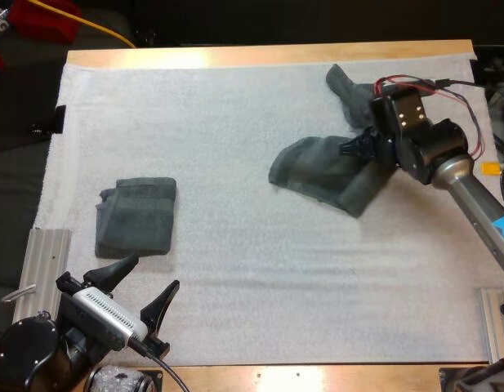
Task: Pick towel from pile, fold and stack
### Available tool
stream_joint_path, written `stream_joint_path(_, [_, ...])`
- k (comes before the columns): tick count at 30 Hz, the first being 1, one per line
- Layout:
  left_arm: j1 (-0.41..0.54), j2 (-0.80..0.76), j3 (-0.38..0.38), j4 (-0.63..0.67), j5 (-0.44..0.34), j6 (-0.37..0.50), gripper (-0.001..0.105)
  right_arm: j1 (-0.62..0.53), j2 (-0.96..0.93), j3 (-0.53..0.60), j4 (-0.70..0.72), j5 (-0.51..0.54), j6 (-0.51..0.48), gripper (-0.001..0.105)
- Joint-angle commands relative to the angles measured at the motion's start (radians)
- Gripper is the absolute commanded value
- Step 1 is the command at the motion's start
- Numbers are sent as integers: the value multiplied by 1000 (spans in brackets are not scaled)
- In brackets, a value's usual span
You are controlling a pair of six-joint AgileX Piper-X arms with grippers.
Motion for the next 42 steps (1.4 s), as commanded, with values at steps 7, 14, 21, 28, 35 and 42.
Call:
stream_joint_path(7, [-3,0,-8,-15,6,-4,62,-1,-11,-2,93,52,4,72])
stream_joint_path(14, [-3,0,-8,-15,6,-4,62,-1,-36,-2,271,52,9,71])
stream_joint_path(21, [-3,0,-8,-15,6,-4,62,-1,-44,-1,402,43,82,68])
stream_joint_path(28, [-3,0,-8,-15,6,-4,62,-1,-44,20,420,-69,181,68])
stream_joint_path(35, [-3,0,-8,-15,6,-4,62,-1,-44,129,412,-86,246,68])
stream_joint_path(42, [-3,0,-8,-15,6,-3,62,-11,-44,225,297,-144,361,68])
